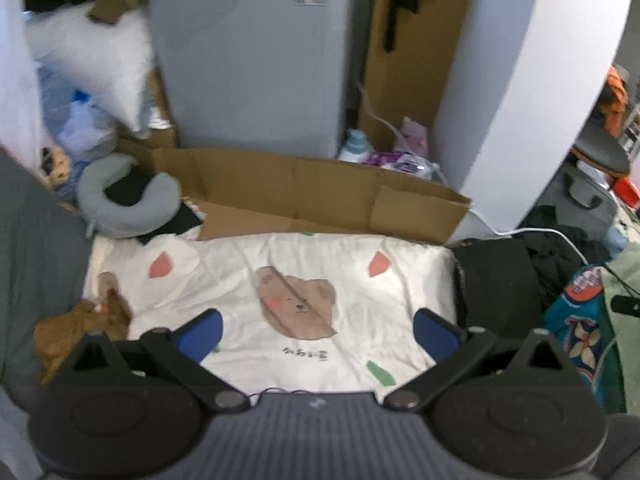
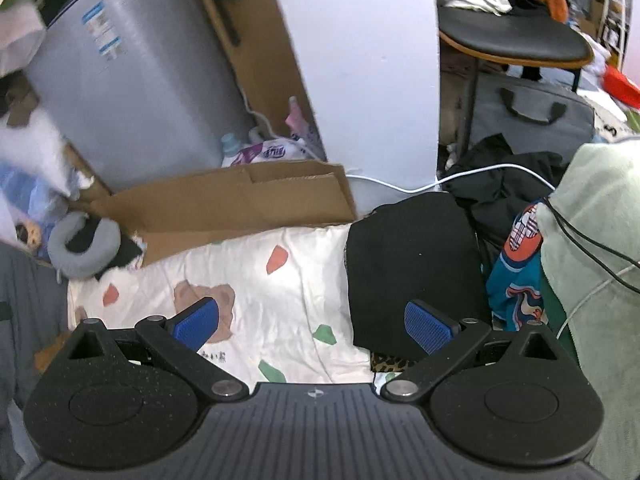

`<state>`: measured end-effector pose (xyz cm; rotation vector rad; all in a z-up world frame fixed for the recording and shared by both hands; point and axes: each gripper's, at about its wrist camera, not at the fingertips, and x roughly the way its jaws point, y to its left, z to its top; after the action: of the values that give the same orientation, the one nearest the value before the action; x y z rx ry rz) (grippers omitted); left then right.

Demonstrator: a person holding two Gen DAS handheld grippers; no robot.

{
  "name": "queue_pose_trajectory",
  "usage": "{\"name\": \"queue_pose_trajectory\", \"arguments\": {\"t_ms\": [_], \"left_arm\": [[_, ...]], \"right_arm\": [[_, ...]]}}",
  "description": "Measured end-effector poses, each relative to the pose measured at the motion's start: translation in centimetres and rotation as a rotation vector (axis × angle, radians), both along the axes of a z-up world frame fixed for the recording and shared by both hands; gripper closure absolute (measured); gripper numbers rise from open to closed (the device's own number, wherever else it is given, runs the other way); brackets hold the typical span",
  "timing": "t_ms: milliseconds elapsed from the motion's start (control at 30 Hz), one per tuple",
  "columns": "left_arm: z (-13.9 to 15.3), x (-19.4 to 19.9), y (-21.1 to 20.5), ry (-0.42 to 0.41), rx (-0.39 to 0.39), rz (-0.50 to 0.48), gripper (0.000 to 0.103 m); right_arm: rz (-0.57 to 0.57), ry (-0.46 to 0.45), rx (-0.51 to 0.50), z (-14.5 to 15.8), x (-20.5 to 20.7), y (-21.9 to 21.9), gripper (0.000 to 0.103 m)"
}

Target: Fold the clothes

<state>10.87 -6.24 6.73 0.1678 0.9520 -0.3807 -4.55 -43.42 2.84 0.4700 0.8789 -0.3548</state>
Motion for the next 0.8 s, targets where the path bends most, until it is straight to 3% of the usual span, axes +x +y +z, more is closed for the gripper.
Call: {"name": "queue_pose_trajectory", "arguments": {"t_ms": [267,800], "left_arm": [[-0.6,-3.2,2.2,-0.051,-0.012,0.034,0.0],[-3.3,-7.5,5.8,-0.039,-0.097,0.248,0.0]], "right_arm": [[0.024,0.009,-0.009,-0.2,-0.2,2.7,0.001],[0.184,0.036,-0.075,0.5,0.4,8.3,0.001]]}}
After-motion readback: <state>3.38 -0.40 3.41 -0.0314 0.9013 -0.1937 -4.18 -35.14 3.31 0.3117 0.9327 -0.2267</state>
